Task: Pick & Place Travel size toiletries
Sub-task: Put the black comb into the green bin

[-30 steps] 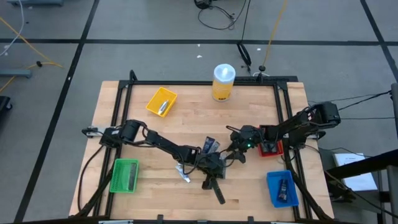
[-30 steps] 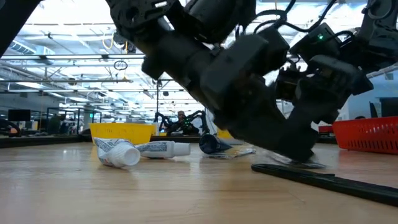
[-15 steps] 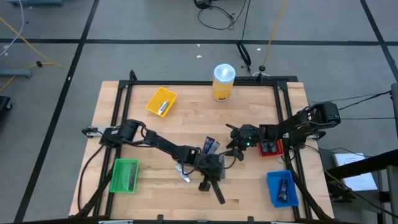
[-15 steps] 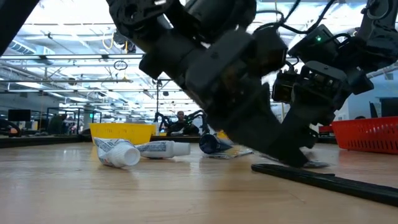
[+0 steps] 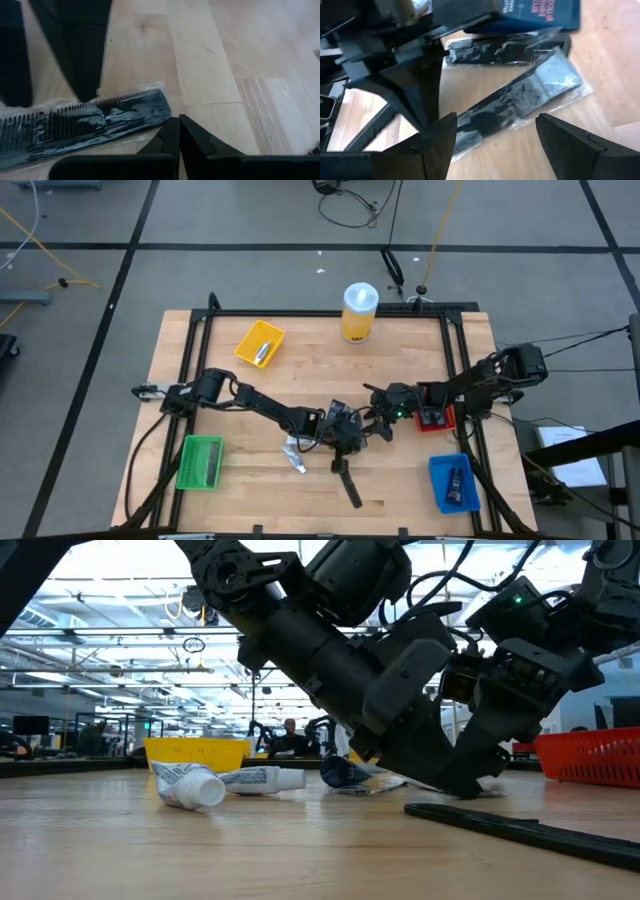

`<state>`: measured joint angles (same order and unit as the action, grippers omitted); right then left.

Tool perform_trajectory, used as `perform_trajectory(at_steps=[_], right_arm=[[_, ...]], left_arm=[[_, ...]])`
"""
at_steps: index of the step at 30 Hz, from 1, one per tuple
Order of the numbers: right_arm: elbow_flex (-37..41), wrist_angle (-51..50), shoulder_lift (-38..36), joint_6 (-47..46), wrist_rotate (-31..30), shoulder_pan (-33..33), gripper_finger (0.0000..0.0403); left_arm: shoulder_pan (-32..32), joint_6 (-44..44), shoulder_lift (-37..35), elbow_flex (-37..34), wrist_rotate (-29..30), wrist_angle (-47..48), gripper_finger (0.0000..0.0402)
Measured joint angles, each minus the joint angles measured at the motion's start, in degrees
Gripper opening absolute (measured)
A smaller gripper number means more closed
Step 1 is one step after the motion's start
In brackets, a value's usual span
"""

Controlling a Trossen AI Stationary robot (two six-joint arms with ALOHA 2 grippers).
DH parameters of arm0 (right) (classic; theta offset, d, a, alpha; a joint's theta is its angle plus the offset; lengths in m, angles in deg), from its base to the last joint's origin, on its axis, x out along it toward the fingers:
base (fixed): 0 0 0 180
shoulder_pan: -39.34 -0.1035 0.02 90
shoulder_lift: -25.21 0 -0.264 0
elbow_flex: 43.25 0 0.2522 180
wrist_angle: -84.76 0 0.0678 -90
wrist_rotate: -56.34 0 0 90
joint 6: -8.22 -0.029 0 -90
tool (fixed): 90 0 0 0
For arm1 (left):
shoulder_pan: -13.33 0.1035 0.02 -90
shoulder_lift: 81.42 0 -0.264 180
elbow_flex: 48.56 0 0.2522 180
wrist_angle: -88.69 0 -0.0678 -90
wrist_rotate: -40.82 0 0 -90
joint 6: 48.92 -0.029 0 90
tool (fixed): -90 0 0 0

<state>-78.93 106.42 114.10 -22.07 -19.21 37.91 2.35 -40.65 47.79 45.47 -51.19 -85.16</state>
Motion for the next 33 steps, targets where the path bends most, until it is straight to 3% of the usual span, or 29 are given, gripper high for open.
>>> perform_trajectory(at_steps=[13, 19, 23, 25, 27, 33], right_arm=[[0.1, 1.8, 0.1, -1.2, 0.1, -6.1, 0.0265], [0.1, 3.9, 0.1, -1.3, 1.8, -8.5, 0.0265], [0.1, 6.3, 0.0, 0.8, 8.1, -8.7, 0.0265], [0.1, 7.6, -1.1, 2.5, 8.1, -8.4, 0.0265], [0.0, 8.8, -2.8, 3.4, 4.2, -7.6, 0.0265], [-0.1, 1.5, -7.1, 3.7, -18.1, -3.9, 0.0265]], left_arm=[[-0.2, 2.9, -1.0, 0.2, 4.7, 7.8, 0.0004], [-0.1, 6.0, -5.9, -0.1, 7.9, 18.2, 0.0013], [-1.1, 7.4, -8.9, -0.3, 13.1, 21.8, 0.0008], [-1.8, 6.0, -9.1, -0.2, 13.2, 20.1, 0.0003], [-2.5, 4.5, -8.3, -0.2, 12.5, 17.1, 0.0004], [-3.4, 1.8, -3.9, -0.1, 10.1, 3.3, 0.0003]])
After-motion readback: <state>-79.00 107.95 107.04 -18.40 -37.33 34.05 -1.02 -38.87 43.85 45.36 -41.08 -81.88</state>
